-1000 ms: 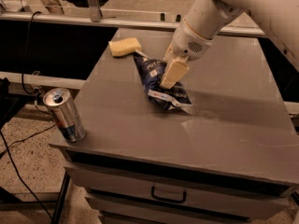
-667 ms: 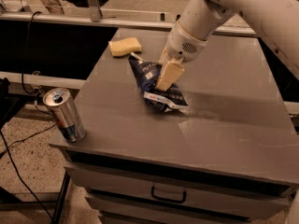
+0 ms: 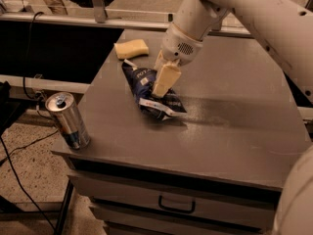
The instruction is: Move blue chip bag near redbull can
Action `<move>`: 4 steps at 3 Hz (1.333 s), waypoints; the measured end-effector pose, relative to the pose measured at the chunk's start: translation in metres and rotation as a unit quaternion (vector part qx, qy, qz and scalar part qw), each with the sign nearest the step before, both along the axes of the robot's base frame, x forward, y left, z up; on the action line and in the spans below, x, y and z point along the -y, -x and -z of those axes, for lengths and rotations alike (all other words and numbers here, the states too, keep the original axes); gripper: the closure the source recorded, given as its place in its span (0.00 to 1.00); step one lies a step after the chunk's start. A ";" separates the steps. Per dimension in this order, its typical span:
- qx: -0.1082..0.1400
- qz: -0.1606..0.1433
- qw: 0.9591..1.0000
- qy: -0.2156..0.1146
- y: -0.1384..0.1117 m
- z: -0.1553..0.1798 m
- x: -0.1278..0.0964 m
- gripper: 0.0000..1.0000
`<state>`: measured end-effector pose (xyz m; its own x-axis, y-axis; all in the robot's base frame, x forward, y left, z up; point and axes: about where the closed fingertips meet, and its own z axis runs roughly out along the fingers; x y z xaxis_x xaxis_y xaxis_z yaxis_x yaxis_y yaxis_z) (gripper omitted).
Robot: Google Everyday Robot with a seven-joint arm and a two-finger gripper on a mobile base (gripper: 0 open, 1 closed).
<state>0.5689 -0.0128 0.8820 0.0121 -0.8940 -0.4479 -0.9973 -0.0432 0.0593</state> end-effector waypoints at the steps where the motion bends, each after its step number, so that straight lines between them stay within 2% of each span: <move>1: -0.009 -0.036 0.999 0.002 0.010 -0.005 -0.022 1.00; 2: 0.008 -0.053 0.999 -0.001 0.015 -0.014 -0.037 1.00; 3: 0.008 -0.053 0.999 -0.001 0.015 -0.014 -0.037 1.00; 4: 0.029 -0.078 0.996 0.021 0.026 -0.017 -0.052 1.00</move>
Offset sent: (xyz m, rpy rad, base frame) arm -0.0350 0.0433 0.0287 -0.0223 -0.0295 0.1670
